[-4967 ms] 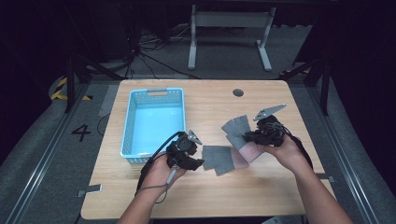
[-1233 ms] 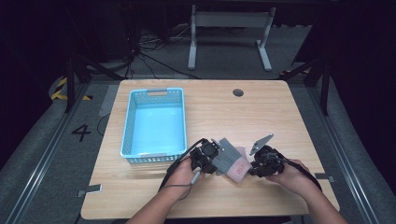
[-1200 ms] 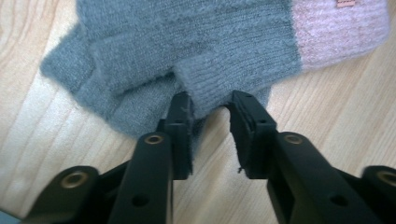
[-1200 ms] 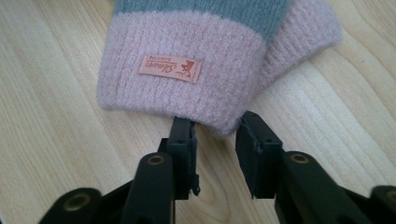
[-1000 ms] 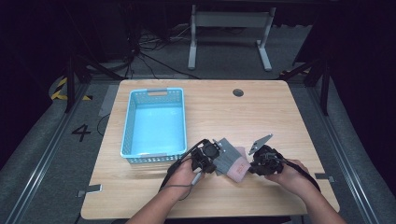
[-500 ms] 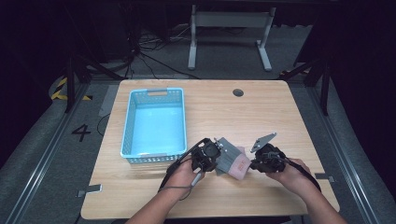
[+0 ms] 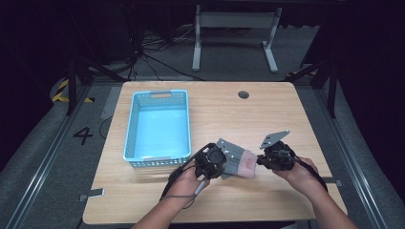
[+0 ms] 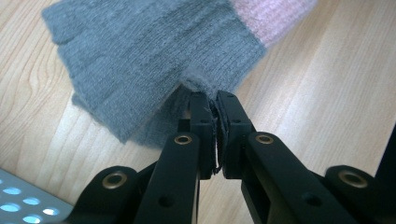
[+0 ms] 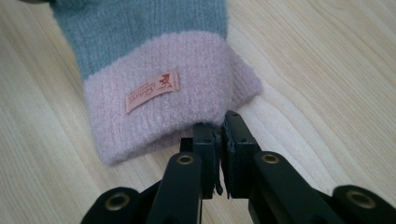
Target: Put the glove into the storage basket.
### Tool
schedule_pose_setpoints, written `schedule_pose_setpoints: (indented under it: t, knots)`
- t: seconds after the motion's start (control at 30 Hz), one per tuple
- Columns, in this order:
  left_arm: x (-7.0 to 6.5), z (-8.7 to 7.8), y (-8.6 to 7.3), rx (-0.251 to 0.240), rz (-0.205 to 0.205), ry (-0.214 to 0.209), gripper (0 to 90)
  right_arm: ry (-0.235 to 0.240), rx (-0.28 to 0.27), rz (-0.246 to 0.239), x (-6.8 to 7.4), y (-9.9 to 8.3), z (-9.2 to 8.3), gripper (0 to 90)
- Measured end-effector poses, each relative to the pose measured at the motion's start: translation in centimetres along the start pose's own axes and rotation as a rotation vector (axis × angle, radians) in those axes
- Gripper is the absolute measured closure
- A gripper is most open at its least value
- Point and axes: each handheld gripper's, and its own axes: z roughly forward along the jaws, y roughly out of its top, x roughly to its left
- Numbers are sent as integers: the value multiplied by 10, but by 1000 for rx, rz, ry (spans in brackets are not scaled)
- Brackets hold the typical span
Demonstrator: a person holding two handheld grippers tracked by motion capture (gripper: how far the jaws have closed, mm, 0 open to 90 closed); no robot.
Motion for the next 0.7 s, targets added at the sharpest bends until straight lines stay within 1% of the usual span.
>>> schedule_pose_setpoints:
  t: [0.23, 0.4, 0.47, 0.57, 0.6, 0.7]
  knots:
    - [-4, -2, -2, -15, -7, -11, 867, -2, -34, 18, -6, 4, 3, 856]
    - [-5, -1, -3, -25, -13, -23, 866, 9, -49, 34, -12, 6, 9, 857]
    - [-5, 1, -3, -22, -12, -21, 867, 11, -53, 41, -15, 7, 11, 858]
    - [-5, 4, -3, -19, -18, -23, 867, 10, -56, 36, -18, 9, 16, 858]
    - [-4, 5, -3, -14, -12, -23, 866, 12, -53, 34, -19, 9, 18, 858]
    - [-4, 9, -3, -9, -16, -24, 866, 13, -55, 35, -21, 10, 21, 858]
